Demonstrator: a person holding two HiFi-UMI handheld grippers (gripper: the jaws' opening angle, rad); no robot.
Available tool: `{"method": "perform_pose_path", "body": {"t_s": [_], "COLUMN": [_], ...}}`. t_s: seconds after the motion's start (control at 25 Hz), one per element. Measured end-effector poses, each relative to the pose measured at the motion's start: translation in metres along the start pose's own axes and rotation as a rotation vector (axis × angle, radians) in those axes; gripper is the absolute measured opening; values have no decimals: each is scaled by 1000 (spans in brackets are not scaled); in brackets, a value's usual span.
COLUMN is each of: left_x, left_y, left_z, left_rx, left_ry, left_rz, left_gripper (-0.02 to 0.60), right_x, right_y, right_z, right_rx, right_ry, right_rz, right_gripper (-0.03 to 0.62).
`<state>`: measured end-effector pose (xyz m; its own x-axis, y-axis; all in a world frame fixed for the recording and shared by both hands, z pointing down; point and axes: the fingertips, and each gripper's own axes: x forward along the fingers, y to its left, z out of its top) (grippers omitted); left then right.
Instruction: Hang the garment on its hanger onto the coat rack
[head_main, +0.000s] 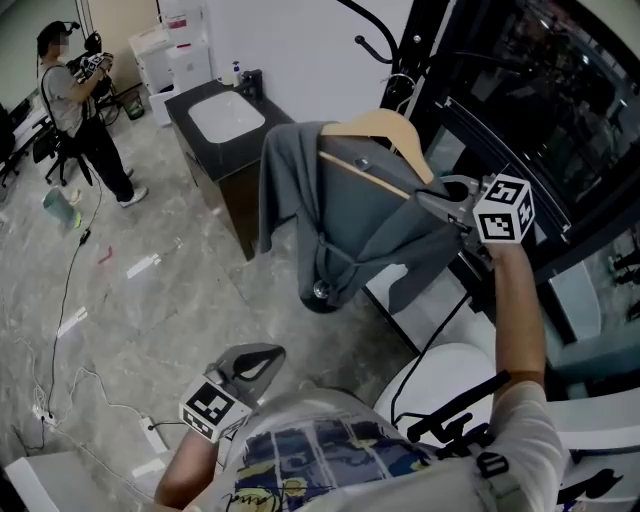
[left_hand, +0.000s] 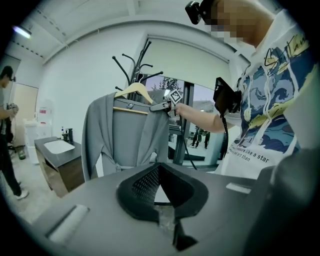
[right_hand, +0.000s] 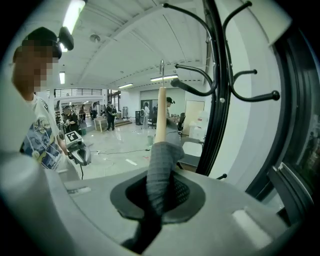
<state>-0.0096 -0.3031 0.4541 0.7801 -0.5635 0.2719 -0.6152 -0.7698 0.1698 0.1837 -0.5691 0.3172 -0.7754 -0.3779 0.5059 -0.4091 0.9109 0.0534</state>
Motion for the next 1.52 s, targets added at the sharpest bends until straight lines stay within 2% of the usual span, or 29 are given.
{"method": "perform_pose_path", "body": {"t_s": [0.44,0.8,1.0,1.2,1.36,1.52], "left_x": [20,23,16,-1,-16,-34], "left_y": [17,14,5,-4,-10,-18], "left_z": [6,2,2,-4,-8,-16], "left_rx": [-20,-29,-25,-27,-27,-6], "left_ry": [8,20,18,19,19,22], "left_rz": [30,30,29,41,45,42], "left_gripper": [3,3,3,3,3,3], "right_x": [32,40,39,30,13,-23], "right_y": [-60,-66,-69,-69,-69,-56], "right_z": [-42,-48,-47,-46,-45,-34], "right_rx": [62,48,10,-47,-117,-139], "right_ry": [40,20,-8,-21,-13,-81], "right_rz": [-20,-34,-96,-209,-369,-550], "right_gripper": [23,28,49,103,172,199]}}
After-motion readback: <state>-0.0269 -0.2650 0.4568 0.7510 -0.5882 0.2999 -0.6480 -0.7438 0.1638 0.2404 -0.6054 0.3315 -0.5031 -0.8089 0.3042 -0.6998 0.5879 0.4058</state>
